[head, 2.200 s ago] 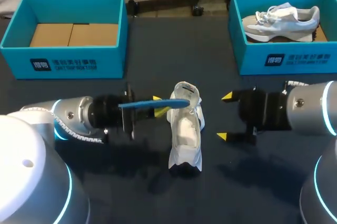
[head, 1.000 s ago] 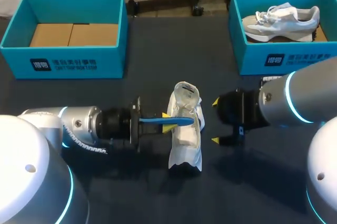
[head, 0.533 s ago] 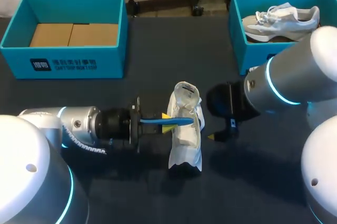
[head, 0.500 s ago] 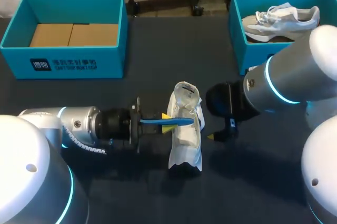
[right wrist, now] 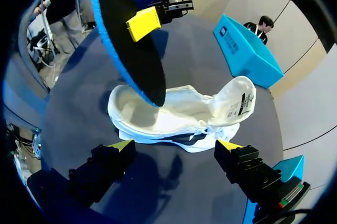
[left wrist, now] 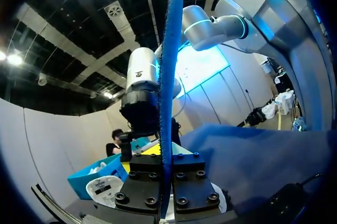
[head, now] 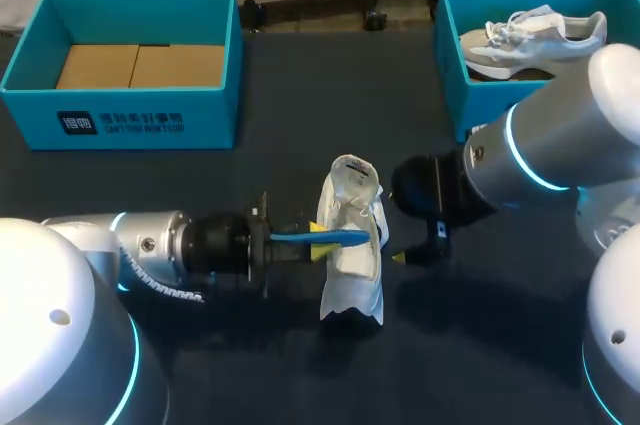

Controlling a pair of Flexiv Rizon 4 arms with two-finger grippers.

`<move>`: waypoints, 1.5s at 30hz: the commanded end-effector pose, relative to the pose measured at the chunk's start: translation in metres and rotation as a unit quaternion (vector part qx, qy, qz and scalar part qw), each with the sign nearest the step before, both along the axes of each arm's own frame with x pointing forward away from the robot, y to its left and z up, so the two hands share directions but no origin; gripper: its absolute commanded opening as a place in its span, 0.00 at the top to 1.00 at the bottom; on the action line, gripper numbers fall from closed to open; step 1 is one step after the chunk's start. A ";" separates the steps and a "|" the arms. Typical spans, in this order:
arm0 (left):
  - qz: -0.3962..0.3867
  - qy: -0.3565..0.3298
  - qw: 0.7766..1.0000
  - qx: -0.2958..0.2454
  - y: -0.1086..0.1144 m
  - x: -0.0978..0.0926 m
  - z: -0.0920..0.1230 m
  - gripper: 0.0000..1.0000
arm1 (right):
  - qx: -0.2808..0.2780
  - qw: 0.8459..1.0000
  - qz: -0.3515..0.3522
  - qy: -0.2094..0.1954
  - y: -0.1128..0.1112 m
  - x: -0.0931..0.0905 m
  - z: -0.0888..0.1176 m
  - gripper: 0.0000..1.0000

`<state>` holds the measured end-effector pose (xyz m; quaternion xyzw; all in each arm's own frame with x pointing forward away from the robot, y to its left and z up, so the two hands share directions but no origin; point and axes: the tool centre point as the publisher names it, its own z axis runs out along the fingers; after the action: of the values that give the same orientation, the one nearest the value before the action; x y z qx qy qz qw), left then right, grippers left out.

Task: Take the shoe out of the shoebox, open the shoe tongue, remove and reinsert the insole, then place the shoe into the shoebox

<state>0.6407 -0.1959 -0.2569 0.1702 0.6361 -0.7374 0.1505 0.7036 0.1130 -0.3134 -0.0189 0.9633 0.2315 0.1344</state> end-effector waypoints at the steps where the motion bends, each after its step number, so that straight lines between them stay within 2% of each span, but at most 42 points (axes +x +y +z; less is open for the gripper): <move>1: 0.003 -0.002 1.000 0.008 -0.006 0.002 0.004 1.00 | 0.001 1.000 0.001 -0.001 -0.002 -0.001 0.000 0.00; 38: 0.003 -0.006 0.999 0.048 -0.029 0.005 -0.012 1.00 | 0.001 1.000 0.001 -0.001 -0.002 -0.001 0.000 0.00; 45: 0.006 -0.004 0.998 0.058 -0.027 0.008 -0.019 1.00 | 0.001 1.000 0.001 -0.001 -0.002 -0.001 0.000 0.00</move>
<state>0.6490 -0.2223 -0.2749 0.1767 0.6777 -0.6983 0.1481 0.7040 0.1116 -0.3132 -0.0199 0.9630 0.2333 0.1333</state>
